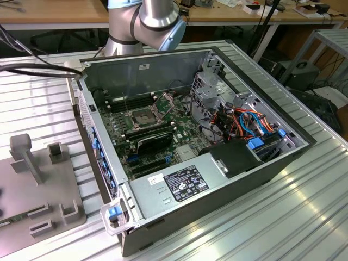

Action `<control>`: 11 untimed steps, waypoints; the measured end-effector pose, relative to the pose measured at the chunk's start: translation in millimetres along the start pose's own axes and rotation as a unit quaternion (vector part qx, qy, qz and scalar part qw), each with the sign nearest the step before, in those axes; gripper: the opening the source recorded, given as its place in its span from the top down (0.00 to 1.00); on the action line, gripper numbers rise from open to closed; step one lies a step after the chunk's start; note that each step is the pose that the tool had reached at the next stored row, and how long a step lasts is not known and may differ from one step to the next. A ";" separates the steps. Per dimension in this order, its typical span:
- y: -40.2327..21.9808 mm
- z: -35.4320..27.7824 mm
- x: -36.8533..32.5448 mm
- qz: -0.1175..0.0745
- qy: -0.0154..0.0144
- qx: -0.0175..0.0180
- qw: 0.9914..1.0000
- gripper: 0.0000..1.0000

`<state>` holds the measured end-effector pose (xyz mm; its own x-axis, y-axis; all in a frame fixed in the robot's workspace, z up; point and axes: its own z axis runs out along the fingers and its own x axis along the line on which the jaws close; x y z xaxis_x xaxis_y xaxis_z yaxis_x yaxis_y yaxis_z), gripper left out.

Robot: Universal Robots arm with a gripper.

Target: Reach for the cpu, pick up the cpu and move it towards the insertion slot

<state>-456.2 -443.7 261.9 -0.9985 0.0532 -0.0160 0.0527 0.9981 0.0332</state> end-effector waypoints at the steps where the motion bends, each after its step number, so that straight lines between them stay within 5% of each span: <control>1: -3.0 1.7 -0.1 -0.001 0.001 0.000 1.000 0.31; 11: -11.7 28.8 -0.3 -0.012 0.002 0.000 1.000 0.31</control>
<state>-456.0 -454.4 232.7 -0.9995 0.0286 -0.0123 0.0282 0.9991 0.0330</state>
